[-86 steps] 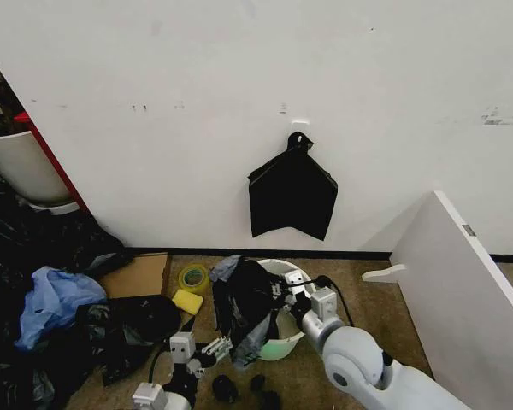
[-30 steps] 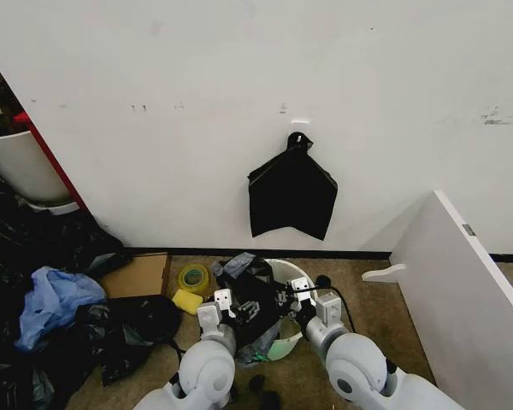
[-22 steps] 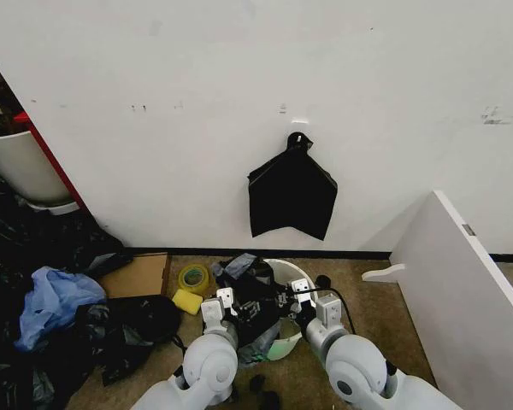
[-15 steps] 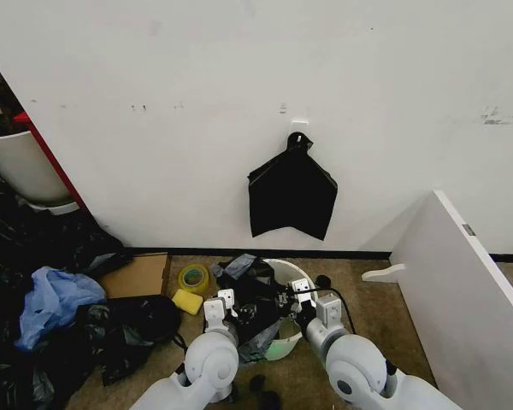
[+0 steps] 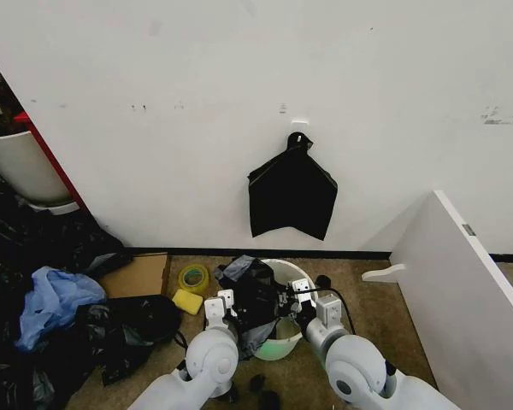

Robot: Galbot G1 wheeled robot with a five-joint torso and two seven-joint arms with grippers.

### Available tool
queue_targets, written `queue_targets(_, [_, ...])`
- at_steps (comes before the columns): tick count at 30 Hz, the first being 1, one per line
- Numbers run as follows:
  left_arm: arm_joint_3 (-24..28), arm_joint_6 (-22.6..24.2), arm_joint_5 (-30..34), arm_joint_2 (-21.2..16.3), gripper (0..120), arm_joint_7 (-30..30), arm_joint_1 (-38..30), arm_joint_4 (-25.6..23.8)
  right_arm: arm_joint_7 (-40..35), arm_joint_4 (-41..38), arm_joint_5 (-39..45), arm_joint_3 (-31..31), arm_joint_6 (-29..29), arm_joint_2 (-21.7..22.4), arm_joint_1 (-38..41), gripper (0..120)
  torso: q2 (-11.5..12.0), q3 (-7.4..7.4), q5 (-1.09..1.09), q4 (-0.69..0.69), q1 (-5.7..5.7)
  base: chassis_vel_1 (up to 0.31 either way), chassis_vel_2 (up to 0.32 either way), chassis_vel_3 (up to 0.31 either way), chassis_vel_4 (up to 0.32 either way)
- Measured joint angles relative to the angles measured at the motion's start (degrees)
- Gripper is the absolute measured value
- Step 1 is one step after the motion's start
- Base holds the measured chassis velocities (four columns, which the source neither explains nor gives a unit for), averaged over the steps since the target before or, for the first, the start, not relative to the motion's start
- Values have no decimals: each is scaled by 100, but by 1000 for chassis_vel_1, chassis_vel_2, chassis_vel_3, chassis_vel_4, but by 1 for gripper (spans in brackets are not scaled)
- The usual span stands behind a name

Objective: Place the garbage bag over the trash bin.

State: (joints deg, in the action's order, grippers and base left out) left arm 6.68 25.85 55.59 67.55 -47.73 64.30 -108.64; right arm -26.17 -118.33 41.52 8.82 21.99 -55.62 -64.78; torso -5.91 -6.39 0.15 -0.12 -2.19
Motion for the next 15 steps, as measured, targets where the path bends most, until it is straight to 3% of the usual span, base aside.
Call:
queue_targets(9, [-57, -188, 0, -24, 1, -53, 2, -3, -21, 1, -2, -34, -82, 0, -31, 0, 0, 0, 0, -1, 0, 0, 0, 0, 0])
queue_targets(15, [-355, -504, -57, -151, 1, 40, 100, -166, -137, -55, 99, -239, -99, -37, 14, 0, 0, 0, 2, 1, 0, 0, 0, 0, 0])
